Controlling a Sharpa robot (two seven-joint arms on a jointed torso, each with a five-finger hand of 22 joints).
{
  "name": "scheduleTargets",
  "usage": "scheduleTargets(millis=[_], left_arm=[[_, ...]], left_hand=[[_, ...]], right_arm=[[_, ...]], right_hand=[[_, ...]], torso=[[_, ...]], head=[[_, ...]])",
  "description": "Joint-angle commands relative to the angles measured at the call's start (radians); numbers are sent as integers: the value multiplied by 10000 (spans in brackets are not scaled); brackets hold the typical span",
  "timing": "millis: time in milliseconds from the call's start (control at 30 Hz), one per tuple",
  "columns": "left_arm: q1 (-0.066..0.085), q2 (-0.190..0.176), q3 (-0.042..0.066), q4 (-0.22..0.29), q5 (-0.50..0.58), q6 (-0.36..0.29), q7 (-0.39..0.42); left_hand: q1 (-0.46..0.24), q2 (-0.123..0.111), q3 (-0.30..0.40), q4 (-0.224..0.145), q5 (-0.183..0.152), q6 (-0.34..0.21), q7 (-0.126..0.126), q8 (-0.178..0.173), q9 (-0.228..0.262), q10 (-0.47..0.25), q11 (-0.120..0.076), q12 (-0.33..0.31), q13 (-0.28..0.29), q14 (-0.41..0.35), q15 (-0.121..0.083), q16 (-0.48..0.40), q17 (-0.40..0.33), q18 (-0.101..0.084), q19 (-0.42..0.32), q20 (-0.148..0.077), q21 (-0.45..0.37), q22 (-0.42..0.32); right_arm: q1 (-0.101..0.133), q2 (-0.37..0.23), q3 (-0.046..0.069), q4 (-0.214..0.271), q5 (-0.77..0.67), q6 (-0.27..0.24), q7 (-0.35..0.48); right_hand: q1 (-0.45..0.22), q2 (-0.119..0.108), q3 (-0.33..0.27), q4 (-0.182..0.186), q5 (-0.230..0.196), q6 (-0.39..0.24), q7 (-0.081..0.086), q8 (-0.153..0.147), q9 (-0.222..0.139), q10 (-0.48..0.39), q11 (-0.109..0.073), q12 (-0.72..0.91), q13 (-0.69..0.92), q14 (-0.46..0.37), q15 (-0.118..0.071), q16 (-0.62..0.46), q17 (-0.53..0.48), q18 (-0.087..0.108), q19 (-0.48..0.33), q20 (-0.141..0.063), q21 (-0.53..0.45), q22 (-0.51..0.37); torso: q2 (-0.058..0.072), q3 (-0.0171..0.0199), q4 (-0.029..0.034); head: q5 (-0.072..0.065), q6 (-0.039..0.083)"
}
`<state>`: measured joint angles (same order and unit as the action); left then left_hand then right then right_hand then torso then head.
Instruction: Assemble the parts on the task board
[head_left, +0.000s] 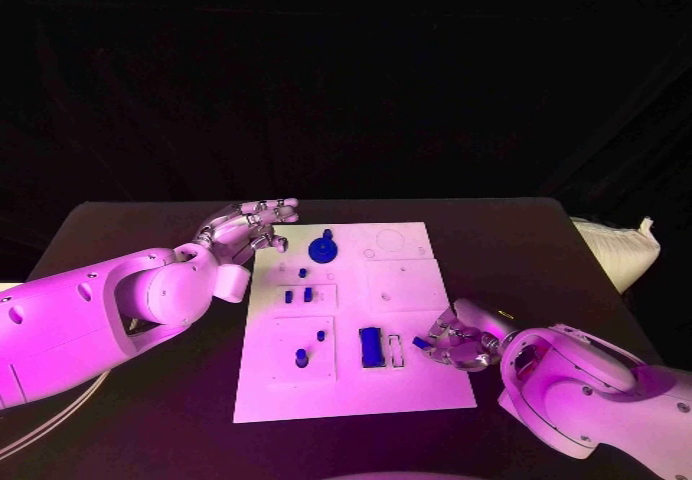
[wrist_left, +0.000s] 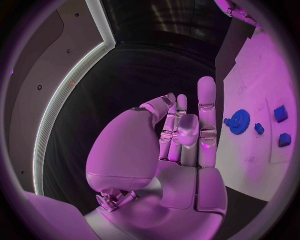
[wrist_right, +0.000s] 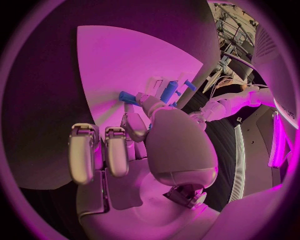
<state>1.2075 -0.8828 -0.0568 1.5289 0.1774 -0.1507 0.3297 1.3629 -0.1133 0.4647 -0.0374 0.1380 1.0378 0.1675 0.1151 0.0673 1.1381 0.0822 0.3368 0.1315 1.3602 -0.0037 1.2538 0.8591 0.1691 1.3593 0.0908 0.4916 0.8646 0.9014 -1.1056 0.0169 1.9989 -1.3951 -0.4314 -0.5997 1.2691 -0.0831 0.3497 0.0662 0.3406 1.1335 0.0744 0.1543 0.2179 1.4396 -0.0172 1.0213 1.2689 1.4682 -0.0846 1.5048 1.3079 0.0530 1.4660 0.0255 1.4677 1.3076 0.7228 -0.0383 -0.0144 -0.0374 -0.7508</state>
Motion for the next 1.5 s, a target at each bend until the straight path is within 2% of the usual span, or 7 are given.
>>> scheduleTargets(millis=[33, 333, 500, 733, 900, 1500], left_arm=[[2, 13, 5, 49, 23, 148, 32], [2, 12, 5, 82, 23, 145, 28], [2, 11, 5, 94, 23, 147, 25], [3, 14, 5, 104, 23, 148, 22], [3, 16, 5, 102, 23, 151, 15], [3, 1, 5, 126, 22, 160, -47]], left_hand=[[-56, 7, -33, -15, 26, 6, -24, 41, 7, -75, -13, 29, 14, -67, -10, -26, -7, 112, -68, -5, -56, -11], [-56, 7, -33, -15, 26, 6, -24, 41, 7, -75, -13, 29, 14, -67, -10, -26, -7, 112, -68, -5, -56, -11], [-56, 7, -33, -15, 26, 6, -24, 41, 7, -75, -13, 29, 14, -67, -10, -26, -7, 112, -68, -5, -56, -11], [-56, 7, -33, -15, 26, 6, -24, 41, 7, -75, -13, 29, 14, -67, -10, -26, -7, 112, -68, -5, -56, -11], [-56, 7, -33, -15, 26, 6, -24, 41, 7, -75, -13, 29, 14, -67, -10, -26, -7, 112, -68, -5, -56, -11], [-58, 9, -38, -31, 24, -2, -20, 45, 5, -99, -9, 62, 21, -70, -10, -23, -17, 113, -67, -5, -61, -15]], right_arm=[[-2, 86, -3, 36, 848, -456, -47], [-8, 349, -4, 30, 1047, -693, 11], [-26, 557, -6, -44, 1141, -583, 32], [-46, 794, -8, -216, 1035, -268, -13], [-48, 910, -9, -314, 851, -41, -44], [-47, 1082, -10, -546, 346, 595, -113]], right_hand=[[-160, -44, -5, 72, 87, 194, -87, 1, 196, 90, 14, 75, 20, 822, 26, 50, 1538, -202, 502, -13, 30, 1467], [-489, -165, -139, 216, 118, 272, -107, -6, 219, 153, 2, 200, 106, 837, 18, 89, 1606, -218, 533, -20, 79, 1527], [-769, -217, -335, 373, 479, 385, -153, 14, 263, 190, -33, 228, 139, 847, -9, 119, 1657, -229, 554, -41, 114, 1569], [-1035, -226, -584, 548, 622, 462, -179, 29, 325, 216, -53, 181, 124, 856, -29, 148, 1707, -241, 577, -62, 152, 1615], [-1137, -202, -698, 628, 625, 511, -202, 46, 366, 242, -71, 193, 133, 869, -43, 187, 1775, -254, 600, -74, 194, 1664], [-1342, -97, -950, 819, 573, 583, -245, 82, 478, 265, -106, 33, 43, 883, -73, 235, 1859, -266, 621, -102, 232, 1711]], torso=[[-2, -3, 6], [-3, -6, 11], [11, 3, 5], [-3, -1, 10], [-3, 11, 2], [-1, 0, 0]], head=[[9, -12], [26, -31], [67, -32], [63, -54], [86, -59], [114, -73]])
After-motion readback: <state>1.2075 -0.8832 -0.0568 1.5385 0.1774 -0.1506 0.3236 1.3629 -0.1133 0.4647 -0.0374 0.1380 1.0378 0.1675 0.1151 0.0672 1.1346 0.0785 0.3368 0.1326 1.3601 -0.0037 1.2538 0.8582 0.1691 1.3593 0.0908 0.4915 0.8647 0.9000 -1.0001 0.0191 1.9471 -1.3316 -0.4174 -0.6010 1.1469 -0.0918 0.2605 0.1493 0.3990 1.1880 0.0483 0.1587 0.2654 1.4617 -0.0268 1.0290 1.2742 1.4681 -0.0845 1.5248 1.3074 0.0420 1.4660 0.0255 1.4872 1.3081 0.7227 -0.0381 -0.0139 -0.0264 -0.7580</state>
